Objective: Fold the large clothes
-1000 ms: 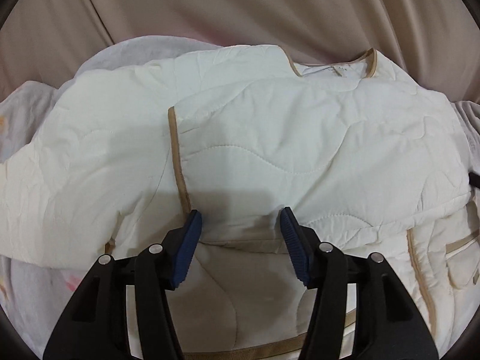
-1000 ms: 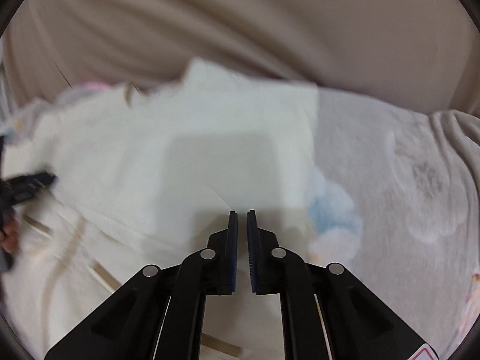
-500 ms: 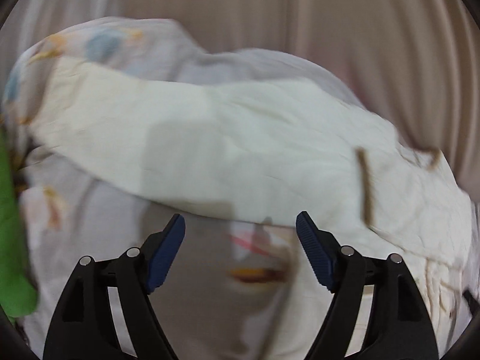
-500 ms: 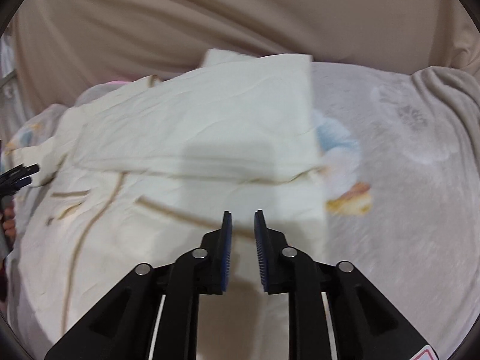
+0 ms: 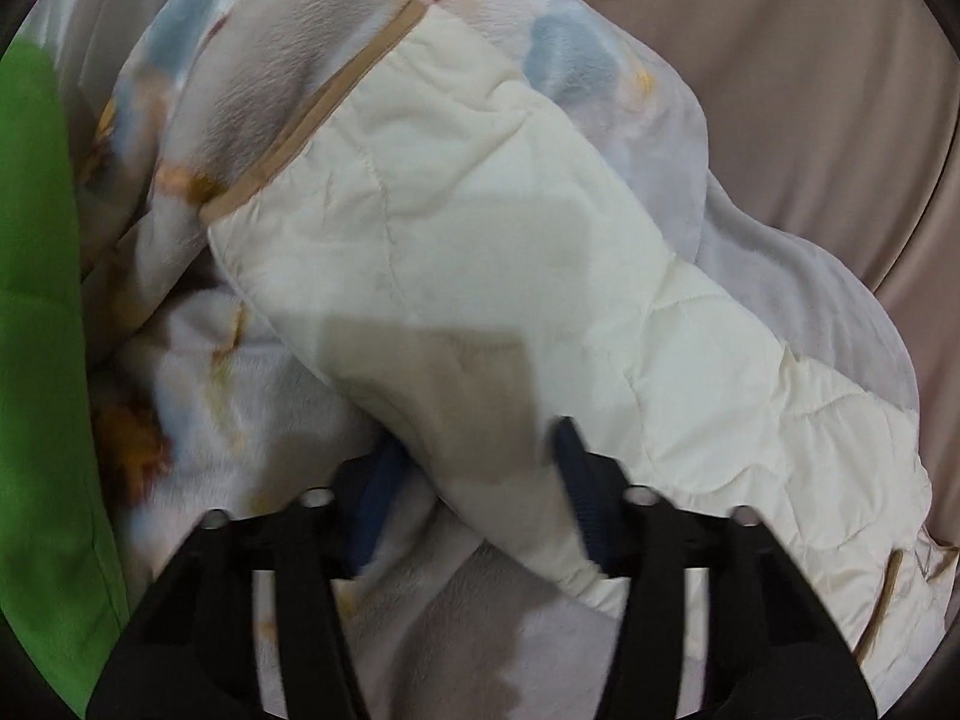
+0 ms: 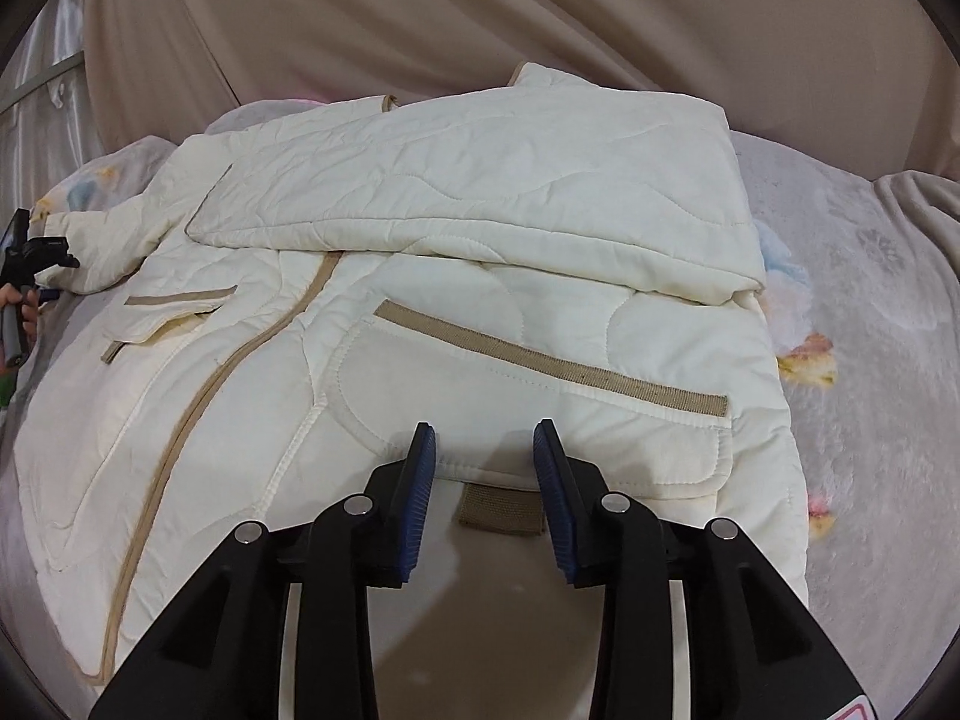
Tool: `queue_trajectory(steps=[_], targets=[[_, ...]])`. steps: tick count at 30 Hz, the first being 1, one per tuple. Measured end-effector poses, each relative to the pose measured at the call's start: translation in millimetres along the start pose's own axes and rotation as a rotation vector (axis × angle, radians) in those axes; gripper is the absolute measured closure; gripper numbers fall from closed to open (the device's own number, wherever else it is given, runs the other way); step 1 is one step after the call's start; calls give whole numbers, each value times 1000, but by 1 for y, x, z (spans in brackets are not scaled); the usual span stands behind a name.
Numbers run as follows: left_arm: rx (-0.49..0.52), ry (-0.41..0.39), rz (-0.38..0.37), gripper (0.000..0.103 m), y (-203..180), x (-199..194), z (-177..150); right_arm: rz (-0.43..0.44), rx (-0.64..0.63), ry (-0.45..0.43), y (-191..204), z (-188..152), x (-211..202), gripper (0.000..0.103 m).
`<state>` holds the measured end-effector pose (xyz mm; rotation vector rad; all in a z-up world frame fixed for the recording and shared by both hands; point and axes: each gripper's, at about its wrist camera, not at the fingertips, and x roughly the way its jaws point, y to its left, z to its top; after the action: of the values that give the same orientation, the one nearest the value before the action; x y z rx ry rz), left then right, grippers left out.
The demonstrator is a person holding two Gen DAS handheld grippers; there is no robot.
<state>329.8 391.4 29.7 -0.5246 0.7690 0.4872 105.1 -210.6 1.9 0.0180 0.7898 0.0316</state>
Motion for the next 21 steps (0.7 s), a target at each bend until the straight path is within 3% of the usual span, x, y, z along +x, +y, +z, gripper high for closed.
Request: queue_trajectory(steps=[1,2,7,10,13,16,21], targets=[[14,-7,2,85,-7,-2,3,2,6,0,-1,-1,-1,66],[28,-10,-11,94,-12,-5,8,4,13,0,-1,-1,-1,66],[175,-158,-134,95,-85,-74,9,13,32,-3,-5,-3,0,65],[306,-213,-292,96,-157,-131,-15,17,39,-7,-6,-4,0,64],[458,-209,-458,95,-236,-180,-61,25,51,-9,-6,-3,0,64],[618,-160,-574,94,-313,-201,-125,44,70,-16,-9,-4,-2,63],[842,10,-625,91,-405,-179,-258,93,112,-31,-17,-6,-5,59]])
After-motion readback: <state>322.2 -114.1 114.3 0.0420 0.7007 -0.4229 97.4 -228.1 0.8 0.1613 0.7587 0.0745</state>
